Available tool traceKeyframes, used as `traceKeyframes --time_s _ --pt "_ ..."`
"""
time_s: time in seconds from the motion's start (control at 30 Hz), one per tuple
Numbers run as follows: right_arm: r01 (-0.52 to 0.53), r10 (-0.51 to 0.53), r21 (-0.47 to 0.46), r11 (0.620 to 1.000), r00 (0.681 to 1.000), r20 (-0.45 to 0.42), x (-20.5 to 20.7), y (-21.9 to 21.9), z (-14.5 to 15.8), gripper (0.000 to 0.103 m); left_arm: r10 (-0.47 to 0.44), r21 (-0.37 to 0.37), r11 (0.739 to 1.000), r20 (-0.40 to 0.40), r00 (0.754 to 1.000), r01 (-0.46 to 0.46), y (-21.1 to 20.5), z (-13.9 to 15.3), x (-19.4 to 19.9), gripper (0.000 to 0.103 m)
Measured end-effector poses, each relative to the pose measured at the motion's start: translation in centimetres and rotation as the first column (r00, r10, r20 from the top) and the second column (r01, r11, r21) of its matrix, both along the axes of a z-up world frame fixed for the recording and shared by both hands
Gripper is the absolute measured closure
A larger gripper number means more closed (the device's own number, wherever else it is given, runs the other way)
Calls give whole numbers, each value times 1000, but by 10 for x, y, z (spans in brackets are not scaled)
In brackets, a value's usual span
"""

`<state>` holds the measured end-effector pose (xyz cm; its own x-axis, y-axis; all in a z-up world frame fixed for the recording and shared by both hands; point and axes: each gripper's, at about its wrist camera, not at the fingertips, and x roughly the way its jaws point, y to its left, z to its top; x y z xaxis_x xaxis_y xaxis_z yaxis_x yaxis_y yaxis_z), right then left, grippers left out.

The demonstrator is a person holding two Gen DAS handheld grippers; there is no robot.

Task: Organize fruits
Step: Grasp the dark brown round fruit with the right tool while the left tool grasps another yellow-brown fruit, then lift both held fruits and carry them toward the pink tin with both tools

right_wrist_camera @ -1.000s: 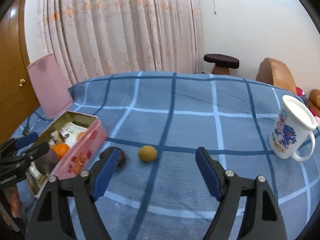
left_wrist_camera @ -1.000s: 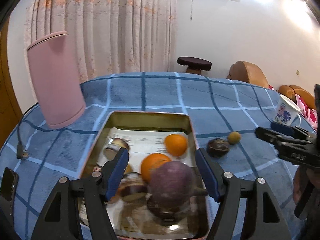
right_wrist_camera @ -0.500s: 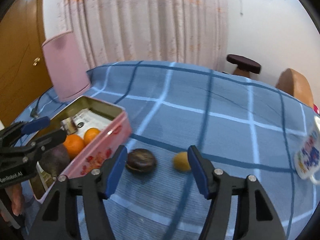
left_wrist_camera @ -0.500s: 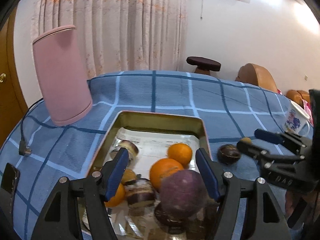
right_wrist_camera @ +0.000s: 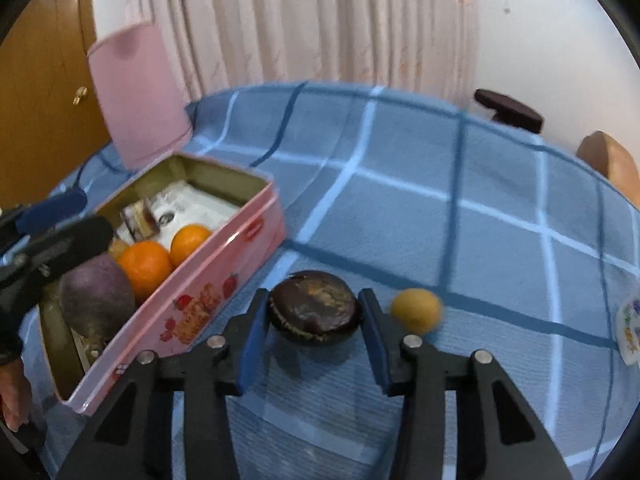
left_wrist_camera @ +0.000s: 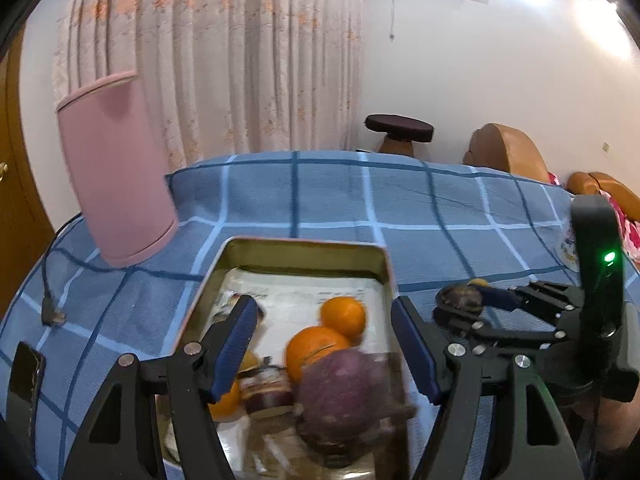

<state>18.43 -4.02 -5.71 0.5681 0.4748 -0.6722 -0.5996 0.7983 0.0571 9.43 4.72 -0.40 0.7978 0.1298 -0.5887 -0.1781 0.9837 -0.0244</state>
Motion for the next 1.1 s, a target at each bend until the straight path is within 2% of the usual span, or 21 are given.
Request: traceKeyframes --time_s 0.2,0.3,0.4,0.63,0.7,0.8,0.83,0.93,1.03,1.1 --pt "212 -213 28 977 975 64 15 -65 14 56 -103 14 995 -25 994 103 -45 4 27 32" --pt "266 -267 15 964 961 67 22 -84 13 56 -150 7 989 -72 986 151 -70 -4 44 32" --pt "305 -305 20 952 951 55 27 -102 10 56 -193 -29 981 -113 975 191 -89 -15 64 32" --pt "320 -321 48 946 947 13 31 -121 5 56 -244 -21 970 -190 951 244 -120 -39 100 32" --pt "323 -324 44 945 946 10 31 -122 5 56 -251 -32 968 -197 948 250 -121 -43 106 37" --pt "309 -310 53 950 951 7 31 -121 4 56 -272 -74 962 -216 938 262 -119 -50 116 49" --pt "310 -310 54 949 951 4 31 -122 4 56 -274 -84 962 -226 935 261 -117 -53 119 57" --pt "316 -316 67 947 949 -9 32 -127 4 56 -282 -82 959 -223 933 271 -118 -56 120 60" --pt "312 -313 69 947 950 -4 31 -129 5 56 -290 -97 956 -215 932 276 -113 -55 118 72" --pt "305 -307 73 949 952 7 30 -129 5 56 -301 -114 953 -209 931 282 -111 -55 115 72"
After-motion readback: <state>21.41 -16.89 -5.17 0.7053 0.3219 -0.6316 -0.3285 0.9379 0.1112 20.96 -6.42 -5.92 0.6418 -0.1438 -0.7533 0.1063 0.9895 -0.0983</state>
